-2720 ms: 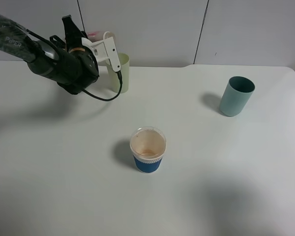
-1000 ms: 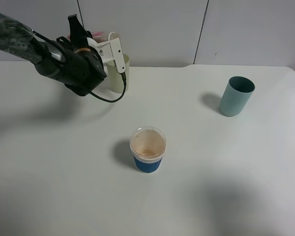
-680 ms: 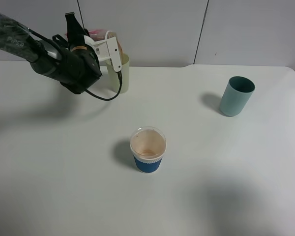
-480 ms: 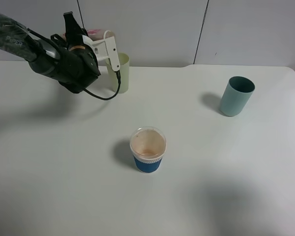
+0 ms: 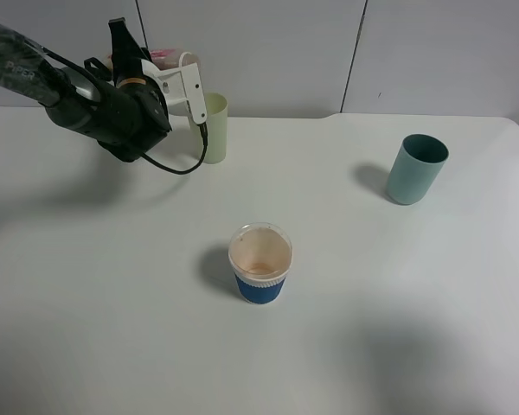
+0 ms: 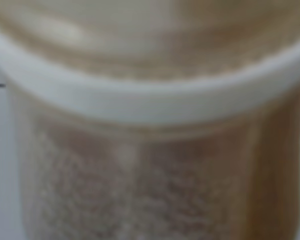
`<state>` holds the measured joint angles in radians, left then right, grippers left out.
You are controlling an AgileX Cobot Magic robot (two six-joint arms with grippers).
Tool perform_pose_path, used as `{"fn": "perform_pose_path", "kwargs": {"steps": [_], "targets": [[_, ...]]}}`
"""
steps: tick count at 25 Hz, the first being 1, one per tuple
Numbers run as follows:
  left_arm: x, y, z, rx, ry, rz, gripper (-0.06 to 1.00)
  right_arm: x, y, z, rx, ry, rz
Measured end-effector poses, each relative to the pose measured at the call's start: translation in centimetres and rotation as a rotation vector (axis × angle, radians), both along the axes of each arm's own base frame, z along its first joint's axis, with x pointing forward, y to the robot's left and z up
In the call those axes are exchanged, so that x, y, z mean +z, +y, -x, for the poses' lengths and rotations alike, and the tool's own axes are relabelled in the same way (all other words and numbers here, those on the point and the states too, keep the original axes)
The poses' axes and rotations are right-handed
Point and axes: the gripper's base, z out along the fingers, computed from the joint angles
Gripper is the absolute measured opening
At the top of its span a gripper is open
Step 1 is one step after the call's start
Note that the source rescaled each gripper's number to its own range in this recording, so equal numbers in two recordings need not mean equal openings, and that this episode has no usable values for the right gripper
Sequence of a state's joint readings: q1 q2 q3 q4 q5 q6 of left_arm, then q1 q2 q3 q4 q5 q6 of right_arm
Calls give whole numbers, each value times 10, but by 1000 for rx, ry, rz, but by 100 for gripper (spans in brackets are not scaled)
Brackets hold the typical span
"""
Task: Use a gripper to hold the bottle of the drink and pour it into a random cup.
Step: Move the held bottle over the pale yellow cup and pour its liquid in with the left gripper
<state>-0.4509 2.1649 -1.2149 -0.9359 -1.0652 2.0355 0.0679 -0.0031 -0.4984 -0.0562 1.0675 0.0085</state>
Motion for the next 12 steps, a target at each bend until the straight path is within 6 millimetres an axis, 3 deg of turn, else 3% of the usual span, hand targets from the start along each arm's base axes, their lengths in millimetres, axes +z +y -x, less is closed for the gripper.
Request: {"fn": "perform_pose_path", "kwargs": {"steps": [12], "targets": [[2,-3,-1,-36,-12,-27,0,0,0,0,0,0,0]]}}
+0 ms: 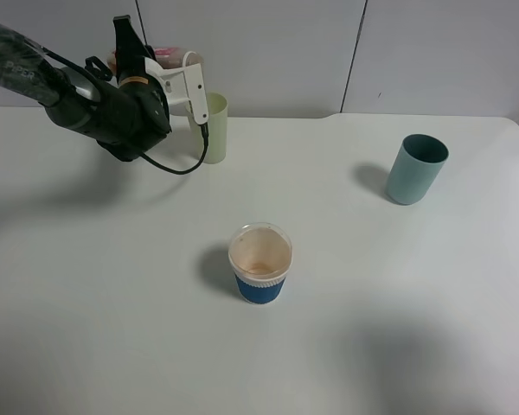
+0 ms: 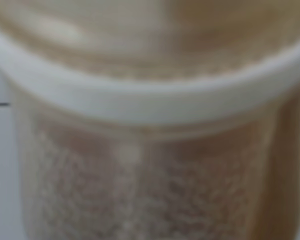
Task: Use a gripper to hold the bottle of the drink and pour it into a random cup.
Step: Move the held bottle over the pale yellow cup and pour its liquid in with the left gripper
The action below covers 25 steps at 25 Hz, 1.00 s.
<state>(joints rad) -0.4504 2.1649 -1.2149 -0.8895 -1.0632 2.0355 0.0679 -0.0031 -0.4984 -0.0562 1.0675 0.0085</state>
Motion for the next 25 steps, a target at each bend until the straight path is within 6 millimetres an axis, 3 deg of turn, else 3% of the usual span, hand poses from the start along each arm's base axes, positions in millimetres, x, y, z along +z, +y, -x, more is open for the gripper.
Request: {"fn": "perform_pose_path", "kwargs": {"steps": [25], "targets": [[1,-1,0,-14,23,-100,0,0,0,0,0,0,0]]}}
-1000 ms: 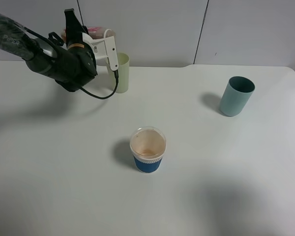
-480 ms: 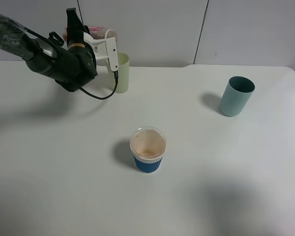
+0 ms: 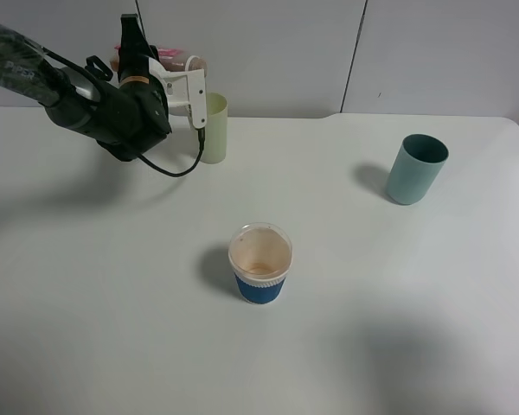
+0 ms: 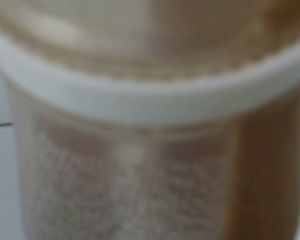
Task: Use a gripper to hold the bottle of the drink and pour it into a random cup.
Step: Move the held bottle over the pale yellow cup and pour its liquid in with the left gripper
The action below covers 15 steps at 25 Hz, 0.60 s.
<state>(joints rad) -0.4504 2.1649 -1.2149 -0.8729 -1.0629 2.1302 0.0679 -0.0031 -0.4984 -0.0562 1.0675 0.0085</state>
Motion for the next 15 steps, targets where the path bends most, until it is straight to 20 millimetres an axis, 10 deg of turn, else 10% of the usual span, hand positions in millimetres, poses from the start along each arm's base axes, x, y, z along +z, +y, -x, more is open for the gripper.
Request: {"fn": "perform_pose_path", "kwargs": {"steps": [15], "targets": [[1,1,0,6,-7,-17,0,0,0,0,0,0,0]]}}
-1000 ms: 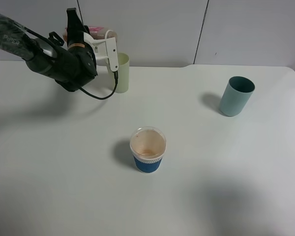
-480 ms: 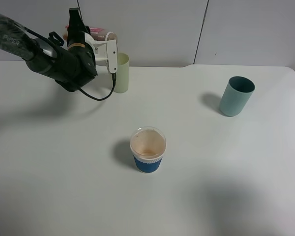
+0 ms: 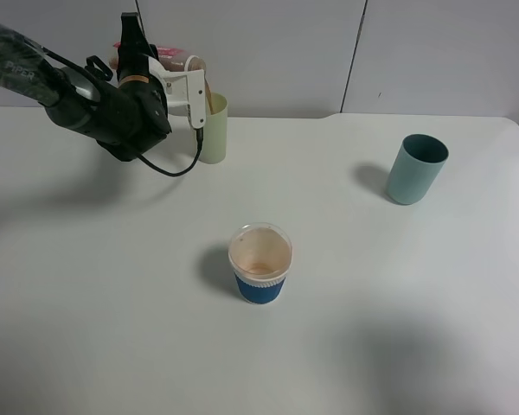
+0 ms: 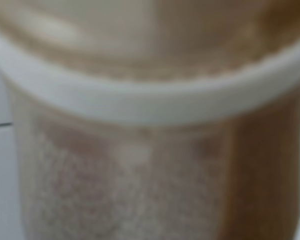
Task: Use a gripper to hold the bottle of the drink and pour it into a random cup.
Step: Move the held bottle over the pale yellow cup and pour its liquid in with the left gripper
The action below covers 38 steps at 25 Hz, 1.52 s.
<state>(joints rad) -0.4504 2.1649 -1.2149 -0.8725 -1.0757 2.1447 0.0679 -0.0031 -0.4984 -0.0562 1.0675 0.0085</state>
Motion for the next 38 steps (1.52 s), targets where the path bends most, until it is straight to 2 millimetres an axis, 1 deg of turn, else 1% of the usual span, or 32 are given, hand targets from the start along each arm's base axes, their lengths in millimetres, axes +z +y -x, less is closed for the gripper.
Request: {"fn": "perform_pose_path", "kwargs": {"steps": [7,38], "targets": [[0,0,0,1,9,-40,0,0,0,0,0,0,0],[3,0,-1,-13,-6,-94,0,0,0,0,0,0,0]]}}
